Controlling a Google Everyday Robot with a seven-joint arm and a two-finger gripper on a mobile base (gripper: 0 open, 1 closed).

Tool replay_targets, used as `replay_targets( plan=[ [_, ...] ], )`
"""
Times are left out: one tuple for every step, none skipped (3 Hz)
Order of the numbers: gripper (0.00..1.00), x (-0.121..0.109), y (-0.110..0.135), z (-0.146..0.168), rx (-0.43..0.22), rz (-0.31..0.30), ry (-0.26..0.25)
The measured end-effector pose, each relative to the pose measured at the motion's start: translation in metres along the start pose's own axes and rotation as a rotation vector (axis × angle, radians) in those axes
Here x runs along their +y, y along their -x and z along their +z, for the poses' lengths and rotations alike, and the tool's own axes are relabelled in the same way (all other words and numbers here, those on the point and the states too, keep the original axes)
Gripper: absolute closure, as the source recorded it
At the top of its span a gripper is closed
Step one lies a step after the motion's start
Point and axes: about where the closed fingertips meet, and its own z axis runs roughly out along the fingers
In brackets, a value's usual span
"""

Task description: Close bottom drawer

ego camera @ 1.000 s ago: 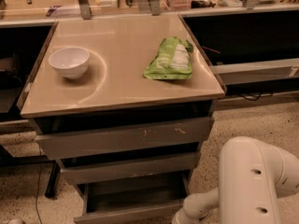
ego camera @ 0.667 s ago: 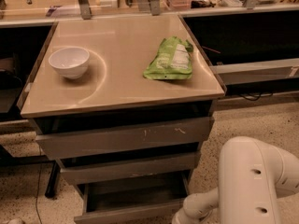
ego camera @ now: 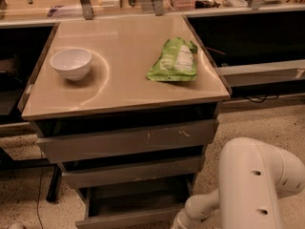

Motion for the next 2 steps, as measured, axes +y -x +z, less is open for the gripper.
replay_targets(
  plan=[
    [1.00,-0.016,0.022,0.003,-0.019,-0.049,-0.039],
    [1.00,-0.030,0.040,0.007,-0.027,-0.091,-0.064]
  ],
)
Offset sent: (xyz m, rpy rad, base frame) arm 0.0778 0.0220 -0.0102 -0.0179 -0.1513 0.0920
